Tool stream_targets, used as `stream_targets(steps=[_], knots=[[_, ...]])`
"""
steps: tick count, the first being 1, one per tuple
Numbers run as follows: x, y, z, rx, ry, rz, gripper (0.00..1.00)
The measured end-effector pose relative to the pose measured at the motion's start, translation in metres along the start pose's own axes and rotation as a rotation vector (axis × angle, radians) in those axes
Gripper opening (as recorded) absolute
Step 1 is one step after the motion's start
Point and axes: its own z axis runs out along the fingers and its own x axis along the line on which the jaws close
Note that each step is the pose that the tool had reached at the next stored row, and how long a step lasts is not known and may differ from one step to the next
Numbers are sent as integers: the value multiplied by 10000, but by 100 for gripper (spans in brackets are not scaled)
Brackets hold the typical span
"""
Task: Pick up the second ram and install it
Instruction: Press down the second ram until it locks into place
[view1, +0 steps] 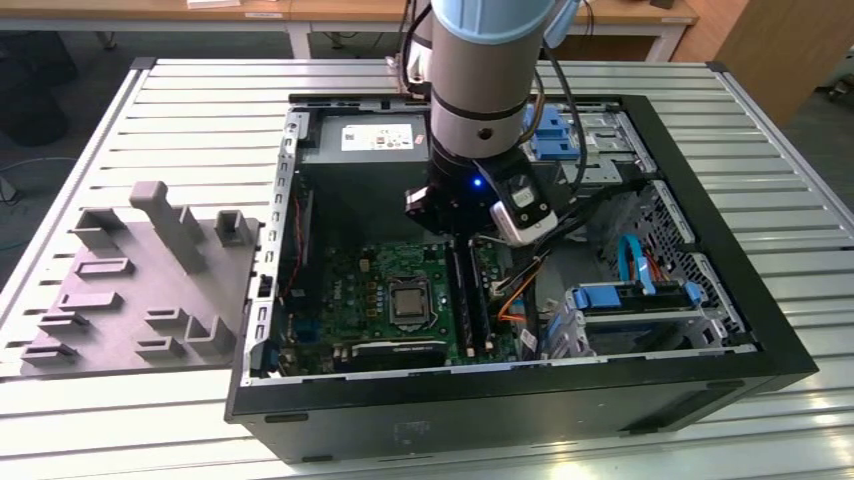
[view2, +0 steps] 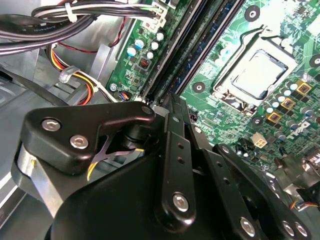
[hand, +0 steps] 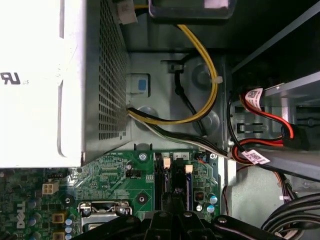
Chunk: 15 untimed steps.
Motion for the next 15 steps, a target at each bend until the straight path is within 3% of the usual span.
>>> stream_targets(steps=[15], knots=[[7,33,71,-5,-2,1,11]])
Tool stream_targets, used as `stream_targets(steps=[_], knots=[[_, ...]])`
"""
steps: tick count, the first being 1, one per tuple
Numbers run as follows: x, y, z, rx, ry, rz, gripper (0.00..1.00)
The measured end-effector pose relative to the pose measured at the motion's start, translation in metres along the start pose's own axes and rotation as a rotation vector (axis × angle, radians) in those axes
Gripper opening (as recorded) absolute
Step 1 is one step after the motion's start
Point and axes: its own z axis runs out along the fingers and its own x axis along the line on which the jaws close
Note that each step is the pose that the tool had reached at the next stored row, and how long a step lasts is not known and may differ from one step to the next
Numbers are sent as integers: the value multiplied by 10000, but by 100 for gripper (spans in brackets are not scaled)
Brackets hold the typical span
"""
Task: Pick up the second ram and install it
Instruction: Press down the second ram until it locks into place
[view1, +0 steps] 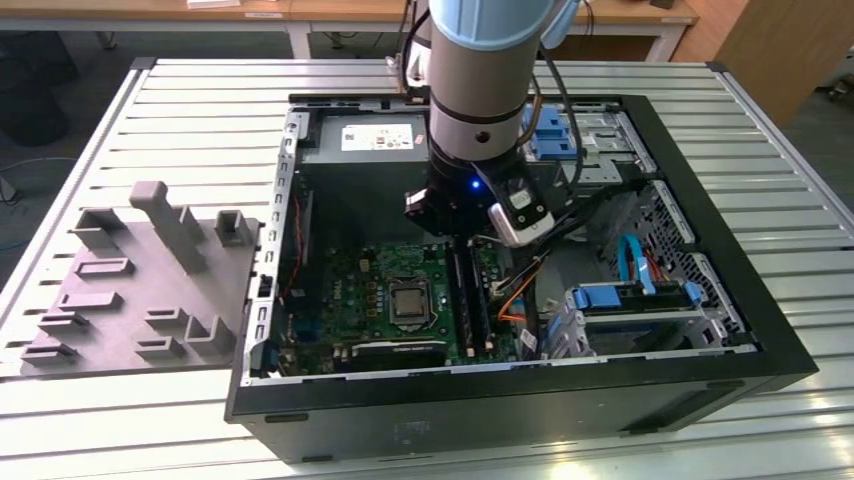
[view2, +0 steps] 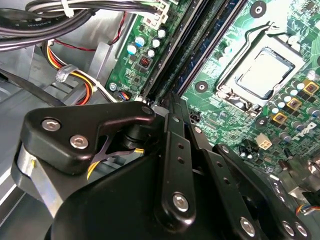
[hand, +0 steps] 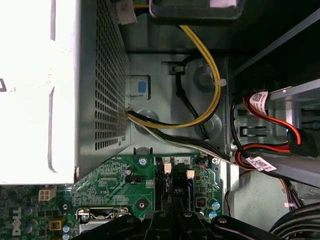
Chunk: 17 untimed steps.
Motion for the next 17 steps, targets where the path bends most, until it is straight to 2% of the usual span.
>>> stream_targets(steps=[17], knots=[[12,-5,69,10,3,-1,11]])
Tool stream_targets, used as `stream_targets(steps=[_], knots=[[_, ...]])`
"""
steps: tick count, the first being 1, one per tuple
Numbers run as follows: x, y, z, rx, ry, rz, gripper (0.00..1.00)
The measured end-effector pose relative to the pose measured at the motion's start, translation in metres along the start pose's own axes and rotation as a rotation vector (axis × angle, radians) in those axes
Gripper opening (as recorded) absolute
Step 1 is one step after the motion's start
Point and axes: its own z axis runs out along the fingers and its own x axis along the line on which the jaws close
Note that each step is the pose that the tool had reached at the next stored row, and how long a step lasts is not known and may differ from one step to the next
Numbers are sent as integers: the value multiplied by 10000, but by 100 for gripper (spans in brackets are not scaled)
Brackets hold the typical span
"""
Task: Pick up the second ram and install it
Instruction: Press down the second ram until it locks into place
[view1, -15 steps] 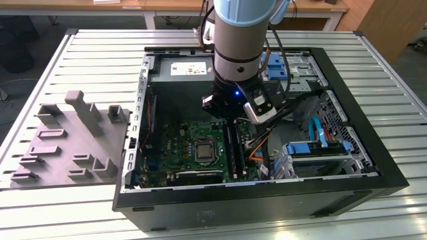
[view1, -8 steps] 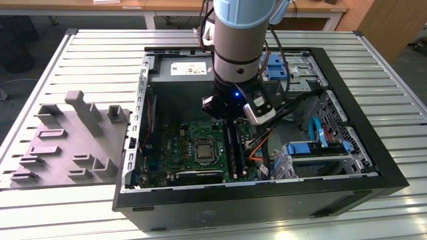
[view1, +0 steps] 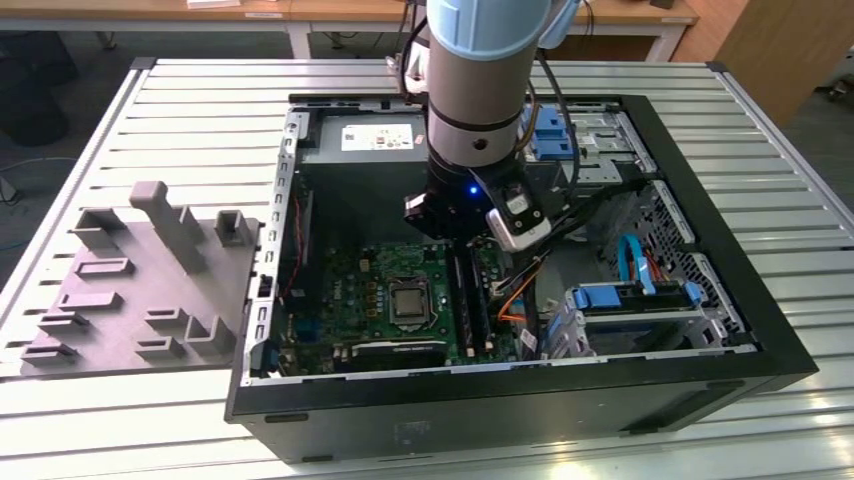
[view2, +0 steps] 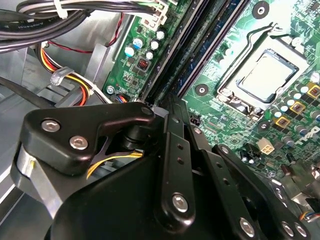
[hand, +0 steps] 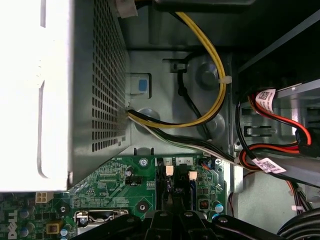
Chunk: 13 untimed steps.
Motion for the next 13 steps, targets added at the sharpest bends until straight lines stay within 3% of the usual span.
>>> stream_targets(steps=[13], knots=[[1,0,16,-5,-1,0,11]])
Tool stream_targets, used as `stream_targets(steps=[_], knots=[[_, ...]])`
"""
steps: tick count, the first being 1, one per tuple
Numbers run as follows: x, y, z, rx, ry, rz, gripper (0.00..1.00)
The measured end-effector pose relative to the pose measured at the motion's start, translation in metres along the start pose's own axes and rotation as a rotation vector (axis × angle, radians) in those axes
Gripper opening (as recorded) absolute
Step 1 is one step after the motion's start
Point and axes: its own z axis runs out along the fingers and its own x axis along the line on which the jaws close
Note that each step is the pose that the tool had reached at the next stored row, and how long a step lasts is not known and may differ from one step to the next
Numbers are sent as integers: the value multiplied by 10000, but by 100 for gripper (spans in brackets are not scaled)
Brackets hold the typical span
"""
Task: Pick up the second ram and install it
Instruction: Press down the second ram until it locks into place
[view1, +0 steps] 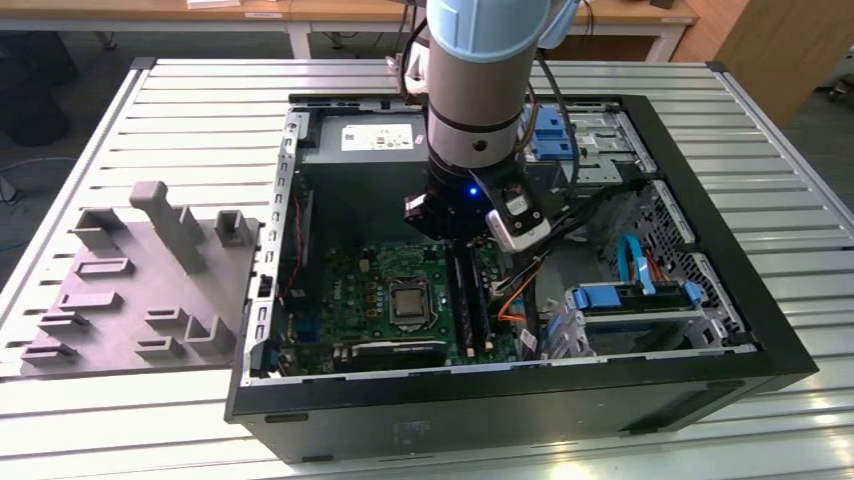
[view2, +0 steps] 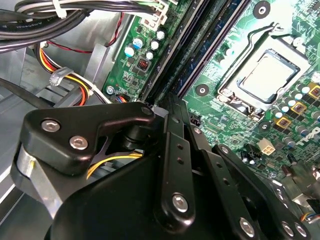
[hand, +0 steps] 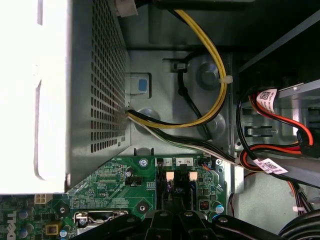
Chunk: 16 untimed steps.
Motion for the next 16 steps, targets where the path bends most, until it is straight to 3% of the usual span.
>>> stream_targets(steps=[10,16], knots=[[-1,1,-9,-9,-4,1,11],[-7,9,-160,1,0,0,11]])
